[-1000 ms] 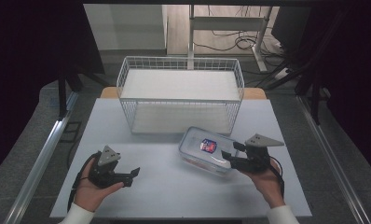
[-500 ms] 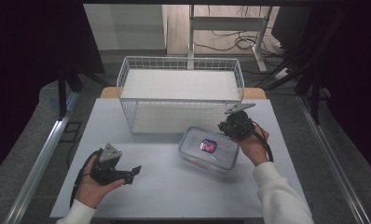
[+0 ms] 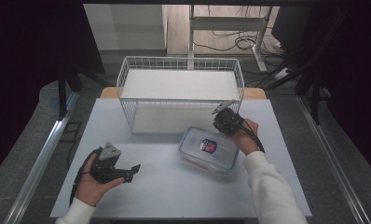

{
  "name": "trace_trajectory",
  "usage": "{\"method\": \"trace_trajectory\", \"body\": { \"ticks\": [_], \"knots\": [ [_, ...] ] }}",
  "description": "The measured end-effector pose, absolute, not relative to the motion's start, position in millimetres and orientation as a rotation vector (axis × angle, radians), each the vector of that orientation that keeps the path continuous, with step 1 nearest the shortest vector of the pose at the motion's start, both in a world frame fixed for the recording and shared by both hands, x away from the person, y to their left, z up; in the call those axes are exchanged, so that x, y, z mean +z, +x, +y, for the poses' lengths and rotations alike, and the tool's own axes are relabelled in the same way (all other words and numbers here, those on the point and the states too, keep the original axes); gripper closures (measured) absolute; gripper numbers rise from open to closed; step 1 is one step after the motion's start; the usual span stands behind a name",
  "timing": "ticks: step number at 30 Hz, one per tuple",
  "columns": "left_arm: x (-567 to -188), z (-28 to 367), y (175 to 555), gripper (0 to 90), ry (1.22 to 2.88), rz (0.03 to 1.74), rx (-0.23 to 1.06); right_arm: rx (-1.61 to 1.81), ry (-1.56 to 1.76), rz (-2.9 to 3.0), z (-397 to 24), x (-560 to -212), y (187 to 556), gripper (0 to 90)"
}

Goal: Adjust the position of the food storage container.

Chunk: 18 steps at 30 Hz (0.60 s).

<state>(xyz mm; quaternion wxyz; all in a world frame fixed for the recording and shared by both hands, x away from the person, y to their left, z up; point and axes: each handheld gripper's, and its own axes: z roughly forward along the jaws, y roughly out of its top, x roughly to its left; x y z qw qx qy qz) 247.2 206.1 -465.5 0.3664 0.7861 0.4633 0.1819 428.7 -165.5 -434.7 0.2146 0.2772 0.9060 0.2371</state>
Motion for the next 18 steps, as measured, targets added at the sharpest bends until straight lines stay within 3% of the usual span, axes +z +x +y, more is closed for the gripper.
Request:
{"method": "trace_trajectory", "body": {
  "ticks": [18],
  "knots": [
    [-453, 226, 246, 12.2, 1.937, 1.250, 0.431, 0.553, 0.598, 2.625, -129, -455, 433, 88.7]
  ]
}}
